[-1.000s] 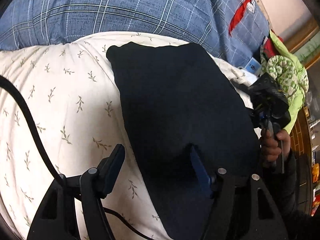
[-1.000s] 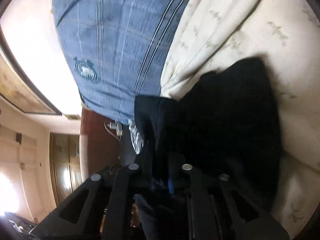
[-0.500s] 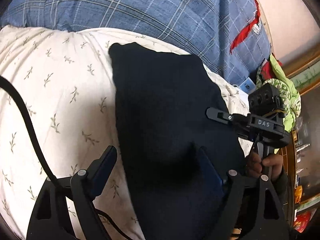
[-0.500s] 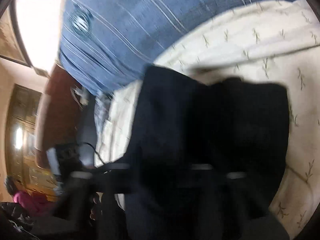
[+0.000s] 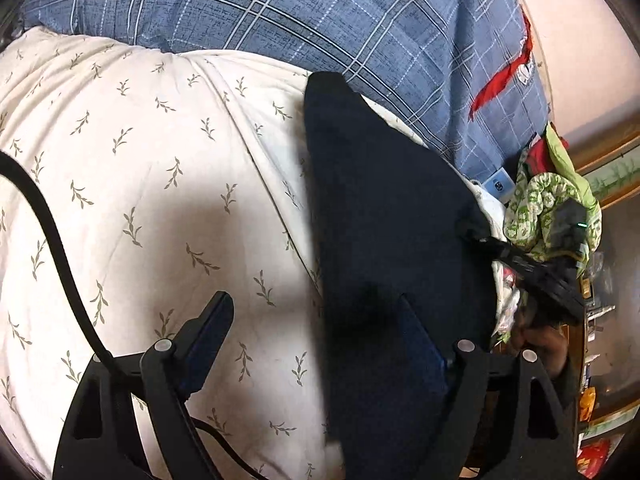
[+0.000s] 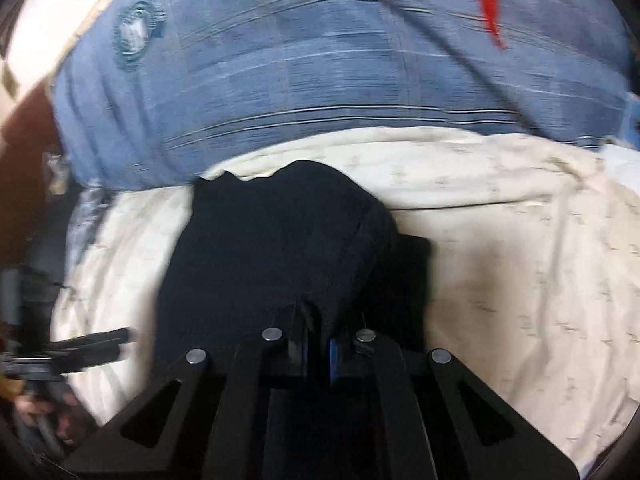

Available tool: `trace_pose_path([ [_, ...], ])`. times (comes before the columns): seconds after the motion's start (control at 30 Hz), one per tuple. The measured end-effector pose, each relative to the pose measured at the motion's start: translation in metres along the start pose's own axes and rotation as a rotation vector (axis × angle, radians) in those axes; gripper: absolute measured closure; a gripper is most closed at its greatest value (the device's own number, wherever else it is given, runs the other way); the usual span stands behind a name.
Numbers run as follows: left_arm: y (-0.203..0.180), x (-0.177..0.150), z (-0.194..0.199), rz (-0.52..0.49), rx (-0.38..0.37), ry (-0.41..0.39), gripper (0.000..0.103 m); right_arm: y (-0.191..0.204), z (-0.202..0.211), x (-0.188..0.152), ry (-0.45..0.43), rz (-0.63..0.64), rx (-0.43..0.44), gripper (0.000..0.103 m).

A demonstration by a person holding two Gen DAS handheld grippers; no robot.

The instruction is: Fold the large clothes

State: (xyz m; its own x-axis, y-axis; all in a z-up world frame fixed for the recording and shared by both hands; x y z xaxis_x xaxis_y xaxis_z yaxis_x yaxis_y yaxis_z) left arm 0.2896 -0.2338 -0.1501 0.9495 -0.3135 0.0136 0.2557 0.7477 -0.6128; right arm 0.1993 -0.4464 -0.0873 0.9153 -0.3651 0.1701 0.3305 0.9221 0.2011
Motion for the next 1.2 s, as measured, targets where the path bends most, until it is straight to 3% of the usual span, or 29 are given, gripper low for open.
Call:
trace_pose_path([
  [0.07, -0.003, -0.001, -0.004, -0.003, -0.002, 0.012, 0.019, -0.011, -0.019, -0.002, 0.056, -0.044, 0.032, 0.093],
  [0.1, -0.004, -0.003, -0.006, -0.005, -0.002, 0.02, 0.019, -0.017, -0.03, -0.004, 0.064, -0.061, 0.027, 0.081],
  [0.13, -0.006, -0.005, -0.008, -0.007, -0.003, 0.026, 0.019, -0.02, -0.04, -0.007, 0.074, -0.054, 0.015, 0.062],
  [0.23, -0.012, -0.013, -0.009, -0.025, -0.002, 0.039, 0.019, -0.025, -0.039, -0.014, 0.066, -0.1, 0.07, 0.041],
  [0.3, -0.016, -0.016, -0.009, -0.027, -0.006, 0.042, 0.019, -0.029, -0.026, -0.018, 0.038, -0.137, 0.081, 0.036],
  [0.43, -0.029, -0.034, -0.002, -0.035, -0.007, -0.007, 0.019, -0.014, 0.02, -0.03, -0.083, -0.098, -0.013, 0.036],
  [0.5, -0.047, -0.048, 0.001, -0.083, 0.025, -0.05, 0.019, 0.013, 0.043, -0.038, -0.136, -0.019, 0.077, 0.036],
  [0.57, -0.071, -0.067, -0.004, -0.16, 0.069, -0.08, 0.019, 0.042, 0.048, -0.049, -0.112, 0.038, 0.236, 0.038],
  [0.67, -0.094, -0.092, -0.021, -0.234, 0.108, -0.07, 0.018, 0.038, 0.02, -0.061, -0.03, -0.007, 0.206, 0.046],
  [0.7, -0.099, -0.099, -0.03, -0.256, 0.122, -0.063, 0.016, 0.029, 0.006, -0.064, 0.002, -0.036, 0.203, 0.054],
  [0.73, -0.101, -0.105, -0.04, -0.275, 0.149, -0.056, 0.016, 0.014, -0.011, -0.069, 0.037, -0.082, 0.204, 0.07],
  [0.77, -0.102, -0.108, -0.047, -0.287, 0.17, -0.055, 0.015, 0.002, -0.021, -0.07, 0.055, -0.112, 0.189, 0.079],
  [0.8, -0.102, -0.11, -0.055, -0.295, 0.195, -0.05, 0.014, -0.012, -0.03, -0.073, 0.06, -0.146, 0.165, 0.102],
  [0.9, -0.105, -0.114, -0.071, -0.333, 0.274, -0.048, 0.006, -0.026, -0.029, -0.079, 0.043, -0.194, 0.216, 0.103],
  [1.0, -0.113, -0.121, -0.069, -0.377, 0.345, -0.043, 0.006, -0.017, -0.011, -0.084, 0.006, -0.157, 0.116, 0.103],
  [1.13, -0.109, -0.128, -0.024, -0.291, 0.202, -0.132, 0.005, 0.006, 0.031, -0.103, -0.107, -0.099, 0.131, 0.097],
  [1.2, -0.1, -0.124, -0.013, -0.239, 0.181, -0.15, 0.002, 0.02, 0.038, -0.126, -0.112, -0.059, 0.173, 0.091],
])
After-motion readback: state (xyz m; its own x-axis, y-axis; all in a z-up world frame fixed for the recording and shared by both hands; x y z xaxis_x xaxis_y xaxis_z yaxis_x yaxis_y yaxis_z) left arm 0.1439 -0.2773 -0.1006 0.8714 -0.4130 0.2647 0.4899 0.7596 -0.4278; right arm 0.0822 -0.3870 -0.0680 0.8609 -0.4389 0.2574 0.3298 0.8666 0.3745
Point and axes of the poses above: each gripper's, at about its wrist camera, not at the fingertips, and z roughly against the way its jaws point, y to its left, x to its top, the point moved 6 cm from there along -z, roughly the way its jaws point, and after that the axes turned 15 degrees about y, right-handed, at the moved point
